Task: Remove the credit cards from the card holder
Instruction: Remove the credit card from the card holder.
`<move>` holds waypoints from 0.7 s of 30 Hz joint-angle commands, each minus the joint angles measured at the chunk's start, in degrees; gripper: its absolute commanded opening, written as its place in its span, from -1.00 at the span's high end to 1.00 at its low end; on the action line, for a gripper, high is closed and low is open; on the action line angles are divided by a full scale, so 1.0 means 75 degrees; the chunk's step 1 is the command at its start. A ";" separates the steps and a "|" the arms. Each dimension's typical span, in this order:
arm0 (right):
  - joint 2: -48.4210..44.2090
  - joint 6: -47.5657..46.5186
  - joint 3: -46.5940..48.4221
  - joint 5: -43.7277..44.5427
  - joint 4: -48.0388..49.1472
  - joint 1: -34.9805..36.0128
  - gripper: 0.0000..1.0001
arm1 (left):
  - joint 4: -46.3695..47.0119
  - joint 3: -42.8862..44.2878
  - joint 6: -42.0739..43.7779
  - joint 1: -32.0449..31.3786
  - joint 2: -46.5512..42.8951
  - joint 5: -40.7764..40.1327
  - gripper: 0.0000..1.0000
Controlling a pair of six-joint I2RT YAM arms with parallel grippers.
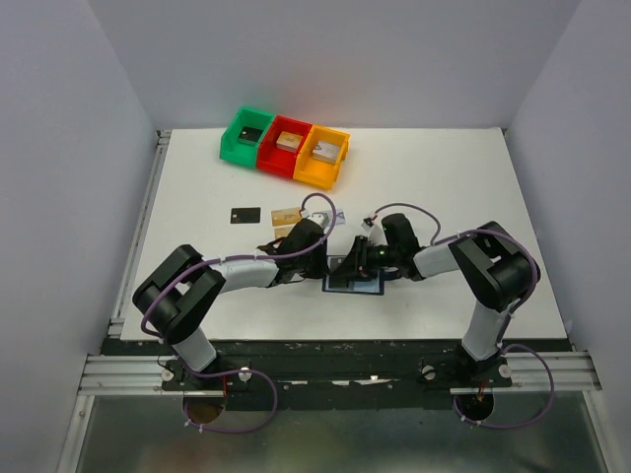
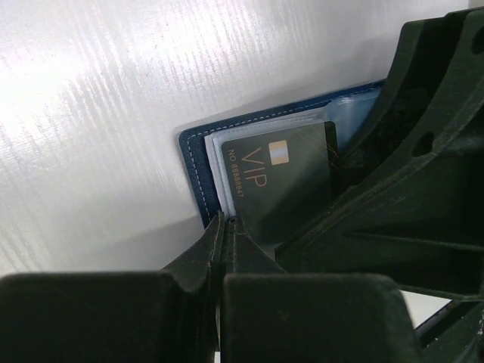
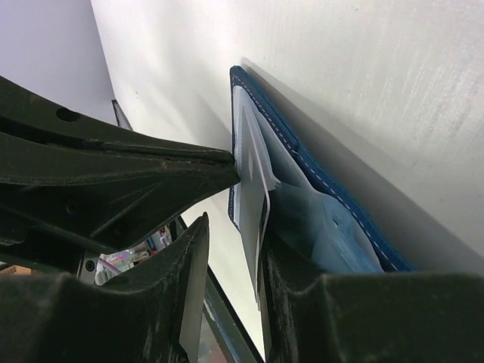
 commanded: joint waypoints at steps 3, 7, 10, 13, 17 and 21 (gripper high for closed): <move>0.0179 0.0037 0.0133 -0.0339 0.0173 0.0131 0.22 | 0.0224 -0.0134 -0.0075 -0.0059 0.0188 0.0441 1.00; -0.0219 -0.0197 0.0133 -0.0082 -0.0353 0.0130 0.22 | -0.0115 -0.0134 -0.0227 -0.0071 0.0176 0.0148 1.00; -0.0513 -0.0338 0.0180 0.0047 -0.0752 0.0131 0.23 | -0.0338 -0.0111 -0.0332 -0.0059 0.0258 -0.0017 1.00; -0.0689 -0.0443 0.0192 0.0153 -0.0998 0.0119 0.24 | -0.0421 -0.0134 -0.0391 -0.0059 0.0247 -0.0122 1.00; -0.0830 -0.0502 0.0133 0.0235 -0.1139 0.0095 0.24 | -0.0432 -0.0169 -0.0391 -0.0047 0.0176 -0.0204 1.00; -0.0959 -0.0549 0.0098 0.0282 -0.1257 0.0072 0.24 | -0.0456 -0.0169 -0.0391 -0.0059 0.0199 -0.0239 1.00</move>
